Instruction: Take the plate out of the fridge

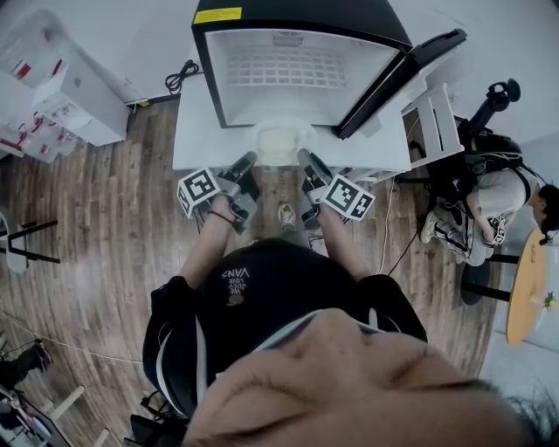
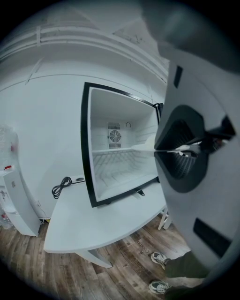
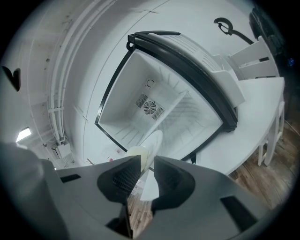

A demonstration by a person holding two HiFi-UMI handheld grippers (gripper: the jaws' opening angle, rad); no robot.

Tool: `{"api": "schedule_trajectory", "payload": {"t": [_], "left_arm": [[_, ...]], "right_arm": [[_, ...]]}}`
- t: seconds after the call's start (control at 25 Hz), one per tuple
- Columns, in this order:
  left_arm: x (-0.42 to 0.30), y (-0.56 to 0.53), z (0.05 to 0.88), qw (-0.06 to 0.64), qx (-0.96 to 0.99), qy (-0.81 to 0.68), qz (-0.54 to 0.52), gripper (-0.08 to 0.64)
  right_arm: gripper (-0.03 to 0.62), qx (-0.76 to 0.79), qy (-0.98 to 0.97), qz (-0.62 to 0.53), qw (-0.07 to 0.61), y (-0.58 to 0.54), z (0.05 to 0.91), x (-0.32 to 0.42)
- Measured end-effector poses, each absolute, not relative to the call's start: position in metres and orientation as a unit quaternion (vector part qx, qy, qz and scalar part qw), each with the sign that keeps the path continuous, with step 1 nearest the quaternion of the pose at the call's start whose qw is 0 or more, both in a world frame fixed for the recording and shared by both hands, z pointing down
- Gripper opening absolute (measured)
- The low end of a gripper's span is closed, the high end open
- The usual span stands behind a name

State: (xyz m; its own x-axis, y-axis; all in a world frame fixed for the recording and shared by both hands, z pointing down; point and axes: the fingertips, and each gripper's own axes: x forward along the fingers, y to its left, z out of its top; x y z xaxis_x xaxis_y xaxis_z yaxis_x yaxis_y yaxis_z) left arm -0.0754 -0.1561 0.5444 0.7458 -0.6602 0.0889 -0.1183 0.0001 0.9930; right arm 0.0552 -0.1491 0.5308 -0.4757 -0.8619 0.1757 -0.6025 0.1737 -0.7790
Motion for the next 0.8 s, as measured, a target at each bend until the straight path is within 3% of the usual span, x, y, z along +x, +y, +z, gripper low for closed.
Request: {"api": "schedule_trajectory", "payload": {"t": [0.8], "left_arm": [[-0.085,-0.134,0.547,0.646,0.675,-0.283,-0.216,0.028]], "right_arm": [[0.092,-0.492,0.753,-0.411,0.15,-0.127,0.531,0.046]]}}
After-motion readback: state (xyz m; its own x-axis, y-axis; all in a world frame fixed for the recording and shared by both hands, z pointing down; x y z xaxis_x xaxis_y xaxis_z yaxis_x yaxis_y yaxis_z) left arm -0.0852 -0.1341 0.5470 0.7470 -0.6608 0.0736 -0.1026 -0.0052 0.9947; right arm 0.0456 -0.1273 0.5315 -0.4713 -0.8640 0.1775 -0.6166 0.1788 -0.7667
